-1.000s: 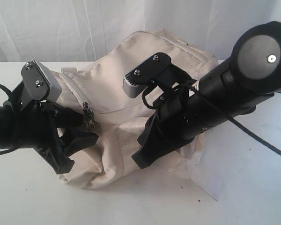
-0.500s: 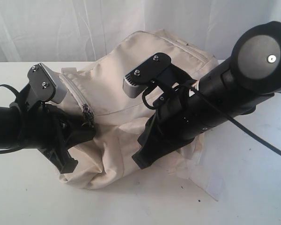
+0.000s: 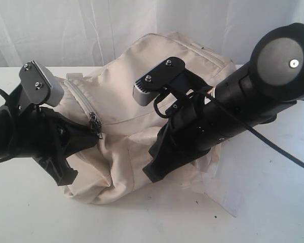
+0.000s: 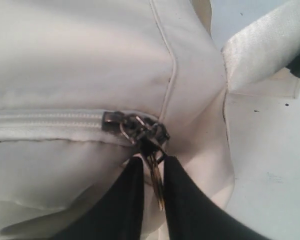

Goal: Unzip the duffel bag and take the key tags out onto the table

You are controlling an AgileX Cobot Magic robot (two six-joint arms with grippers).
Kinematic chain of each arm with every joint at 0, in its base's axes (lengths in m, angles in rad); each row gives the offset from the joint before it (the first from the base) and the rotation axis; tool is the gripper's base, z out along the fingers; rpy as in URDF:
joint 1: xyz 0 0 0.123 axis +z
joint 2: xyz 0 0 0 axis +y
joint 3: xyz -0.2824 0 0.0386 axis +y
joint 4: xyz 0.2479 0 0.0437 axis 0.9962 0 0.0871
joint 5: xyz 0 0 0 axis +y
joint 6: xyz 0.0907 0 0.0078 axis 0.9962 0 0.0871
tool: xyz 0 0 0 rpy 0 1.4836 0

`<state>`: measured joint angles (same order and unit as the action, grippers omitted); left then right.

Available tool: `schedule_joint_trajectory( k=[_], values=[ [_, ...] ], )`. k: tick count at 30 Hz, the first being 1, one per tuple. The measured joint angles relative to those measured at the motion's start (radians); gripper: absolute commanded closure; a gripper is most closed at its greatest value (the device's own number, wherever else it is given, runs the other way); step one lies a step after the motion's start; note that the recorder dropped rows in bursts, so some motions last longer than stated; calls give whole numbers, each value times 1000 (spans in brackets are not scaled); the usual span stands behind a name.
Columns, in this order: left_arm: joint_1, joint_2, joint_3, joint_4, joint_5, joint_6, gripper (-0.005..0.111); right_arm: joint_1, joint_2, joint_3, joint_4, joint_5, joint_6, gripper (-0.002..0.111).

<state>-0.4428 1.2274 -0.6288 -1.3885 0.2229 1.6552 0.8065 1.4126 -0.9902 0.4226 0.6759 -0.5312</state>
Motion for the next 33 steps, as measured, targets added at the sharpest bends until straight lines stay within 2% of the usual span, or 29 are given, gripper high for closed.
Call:
schedule_joint_trajectory(
  k=[4, 13, 18, 25, 31, 32, 33],
  values=[
    [0, -13, 0, 36, -2, -36, 107, 0, 0, 0, 0, 0, 0, 108],
    [0, -20, 0, 74, -2, -59, 107, 0, 0, 0, 0, 0, 0, 108],
    [0, -83, 0, 88, -10, -59, 107, 0, 0, 0, 0, 0, 0, 108],
    [0, -156, 0, 105, -168, -76, 107, 0, 0, 0, 0, 0, 0, 108],
    [0, -156, -15, 168, -181, -76, 107, 0, 21, 0, 4, 21, 7, 108],
    [0, -156, -31, 172, -183, -76, 107, 0, 35, 0, 4, 31, 7, 106],
    [0, -156, -40, 175, -183, -76, 107, 0, 44, 0, 4, 38, 7, 99]
  ],
)
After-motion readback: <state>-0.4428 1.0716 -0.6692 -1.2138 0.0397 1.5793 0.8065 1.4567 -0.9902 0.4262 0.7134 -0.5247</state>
